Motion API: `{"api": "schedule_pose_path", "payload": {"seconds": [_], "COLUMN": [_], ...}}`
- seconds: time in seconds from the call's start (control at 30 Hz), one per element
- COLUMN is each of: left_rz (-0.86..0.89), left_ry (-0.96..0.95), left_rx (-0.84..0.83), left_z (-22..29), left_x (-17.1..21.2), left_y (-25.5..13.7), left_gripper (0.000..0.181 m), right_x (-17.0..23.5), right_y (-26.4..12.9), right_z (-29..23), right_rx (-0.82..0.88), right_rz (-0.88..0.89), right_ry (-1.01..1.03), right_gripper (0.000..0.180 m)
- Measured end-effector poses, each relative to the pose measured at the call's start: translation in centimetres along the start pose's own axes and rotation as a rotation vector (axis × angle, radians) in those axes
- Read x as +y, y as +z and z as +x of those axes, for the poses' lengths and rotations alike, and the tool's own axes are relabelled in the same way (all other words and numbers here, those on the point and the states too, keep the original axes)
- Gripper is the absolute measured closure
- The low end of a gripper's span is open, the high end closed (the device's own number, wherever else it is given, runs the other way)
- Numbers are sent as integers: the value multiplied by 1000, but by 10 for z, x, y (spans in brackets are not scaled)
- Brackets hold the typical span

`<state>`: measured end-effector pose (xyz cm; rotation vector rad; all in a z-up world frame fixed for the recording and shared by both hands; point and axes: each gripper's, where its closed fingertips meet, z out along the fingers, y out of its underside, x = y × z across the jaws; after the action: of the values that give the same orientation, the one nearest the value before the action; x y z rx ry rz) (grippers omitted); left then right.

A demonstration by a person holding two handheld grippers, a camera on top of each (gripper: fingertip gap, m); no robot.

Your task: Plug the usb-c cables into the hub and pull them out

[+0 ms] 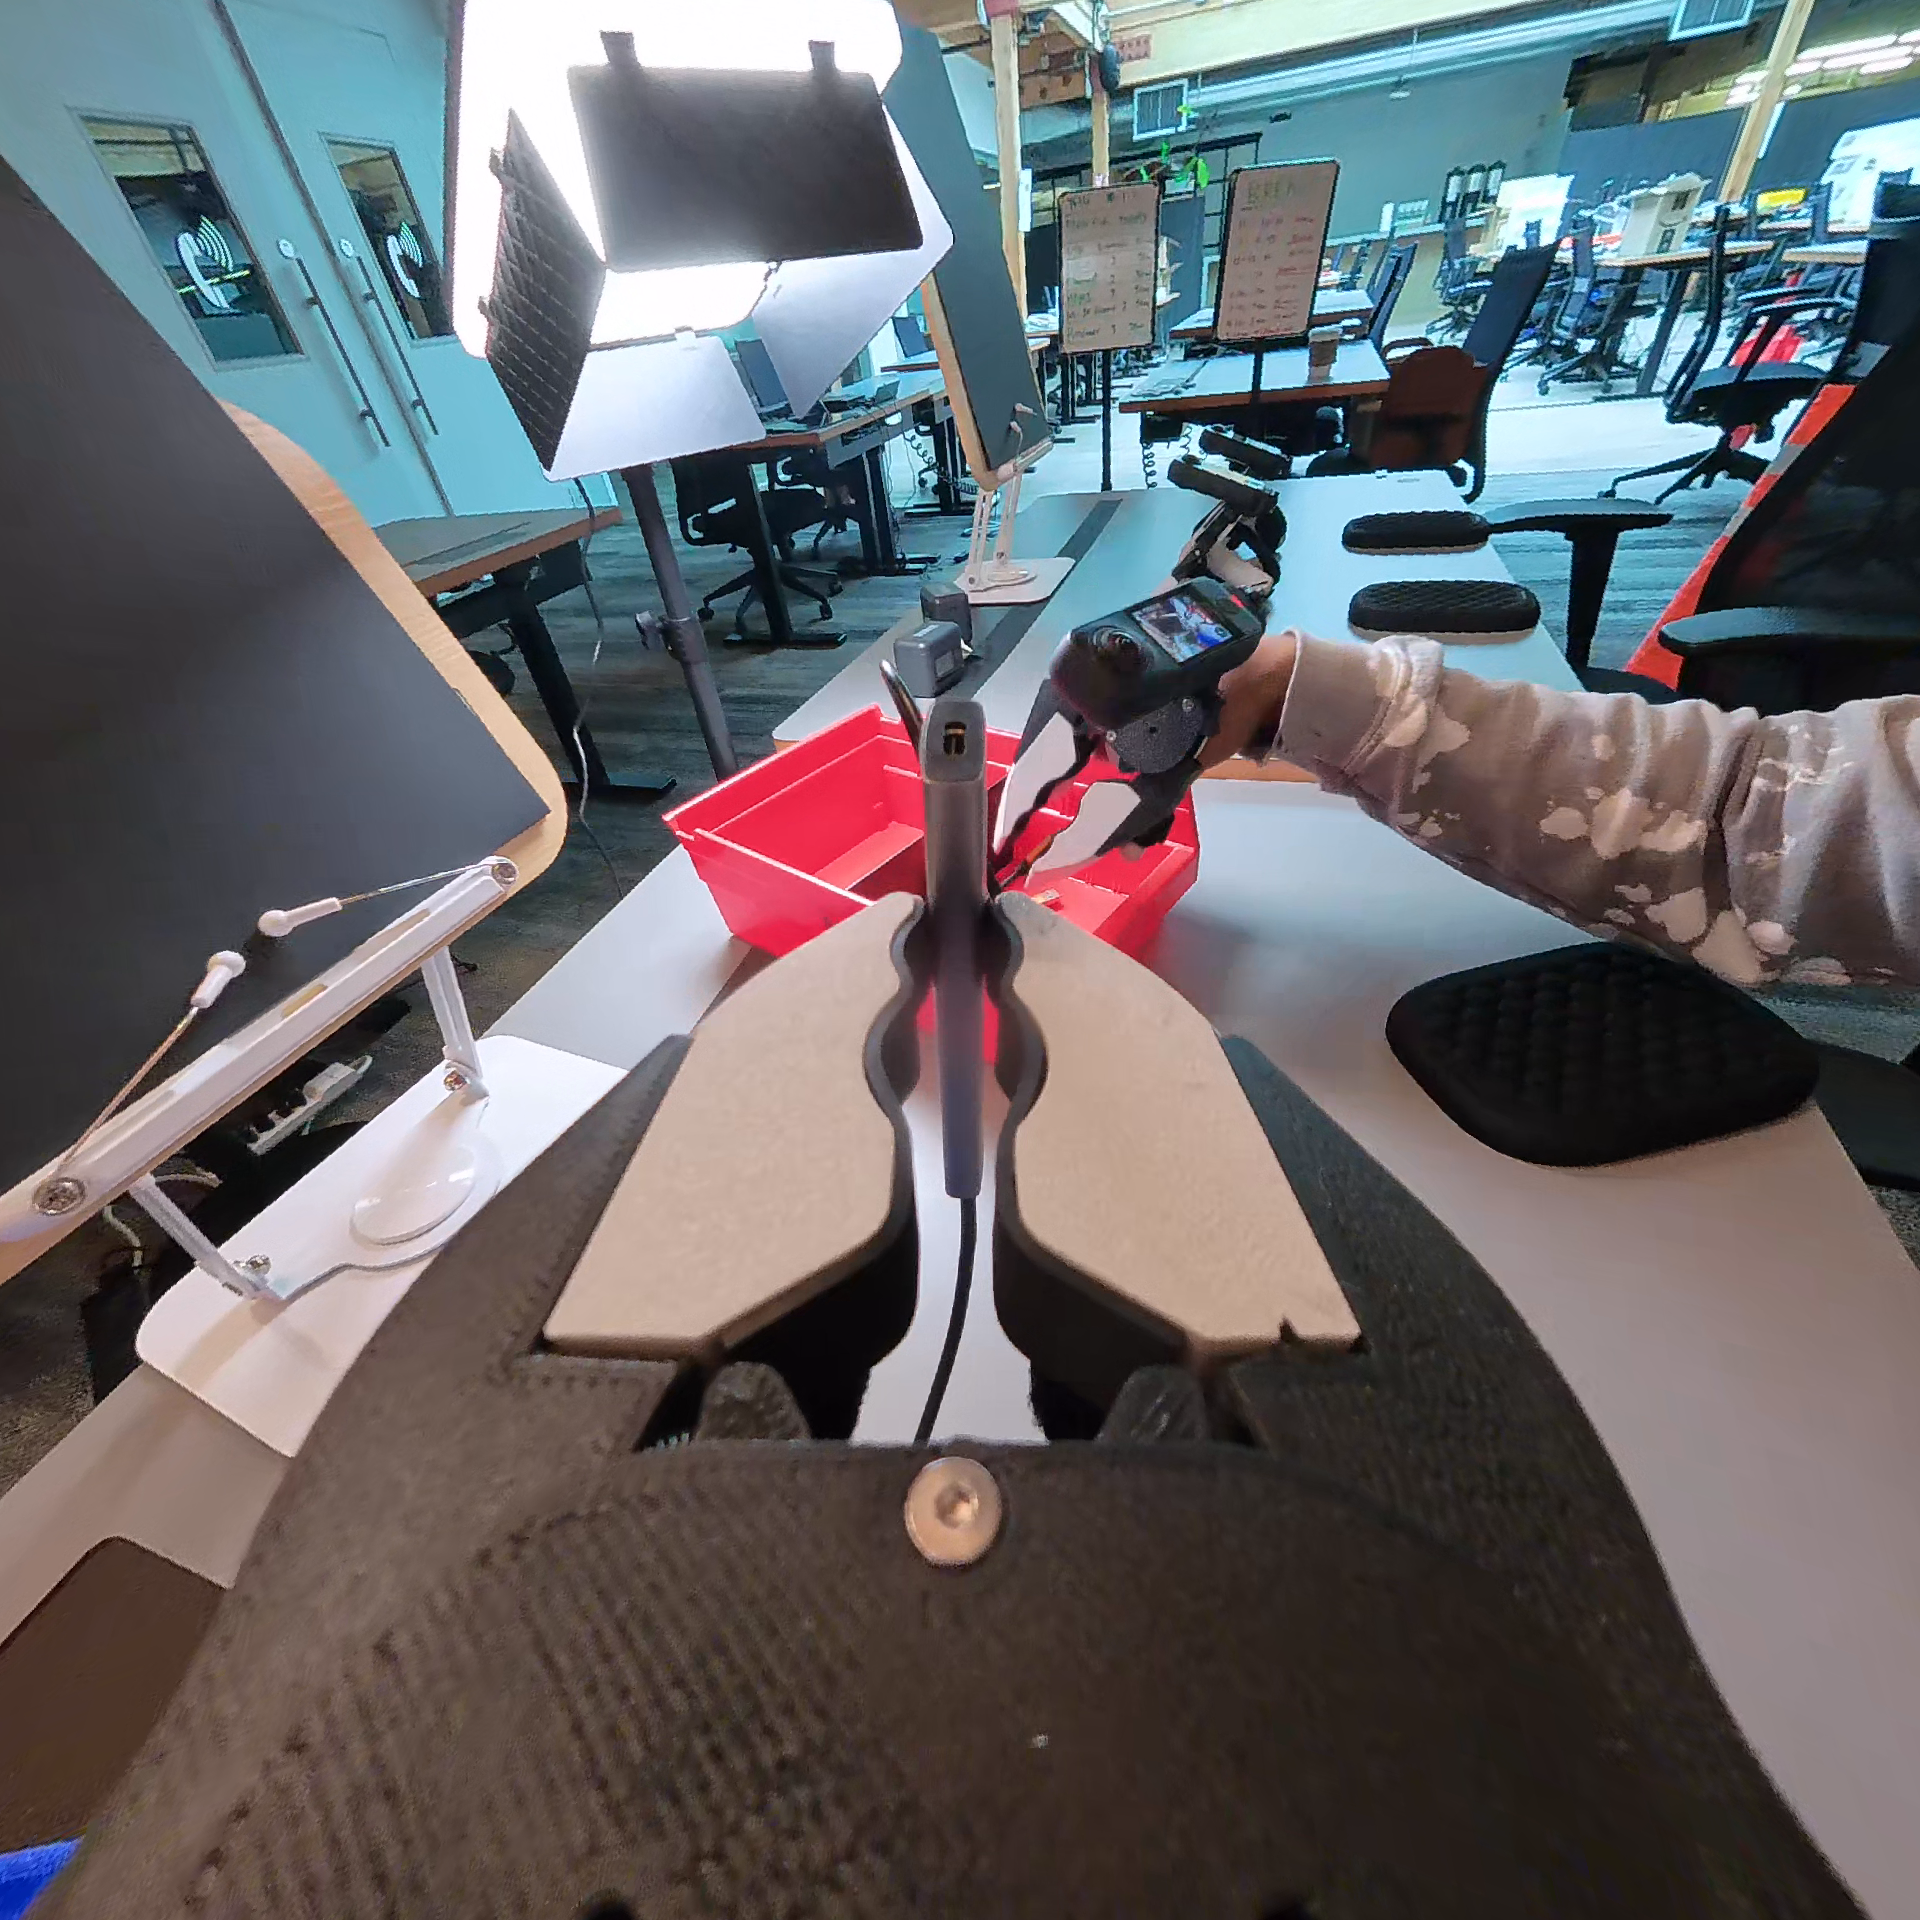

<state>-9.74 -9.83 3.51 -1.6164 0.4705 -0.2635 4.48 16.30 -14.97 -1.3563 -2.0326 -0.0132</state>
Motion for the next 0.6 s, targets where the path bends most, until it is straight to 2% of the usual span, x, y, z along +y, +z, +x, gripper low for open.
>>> {"api": "schedule_pose_path", "payload": {"seconds": [0.07,0.23,0.3,0.37,0.47,0.6], "left_rz": [-6,-17,-22,-28,-29,-25], "left_ry": [3,2,-2,0,8,33], "left_rx": [6,20,29,37,55,72], "left_z": [3,6,8,10,17,26], "left_x": [1,4,6,7,6,3], "left_y": [2,8,12,15,18,22], "left_gripper": [171,171,171,171,171,171], "right_x": [-8,-67,-96,-132,-178,-210], "right_y": [-19,-98,-127,-156,-183,-178], "right_z": [6,37,34,16,-28,-81], "right_rx": [15,179,212,164,-3,-253], "right_rz": [32,329,456,628,834,929], "right_ry": [37,111,101,88,52,33], "right_gripper": [147,148,150,154,156,161]}}
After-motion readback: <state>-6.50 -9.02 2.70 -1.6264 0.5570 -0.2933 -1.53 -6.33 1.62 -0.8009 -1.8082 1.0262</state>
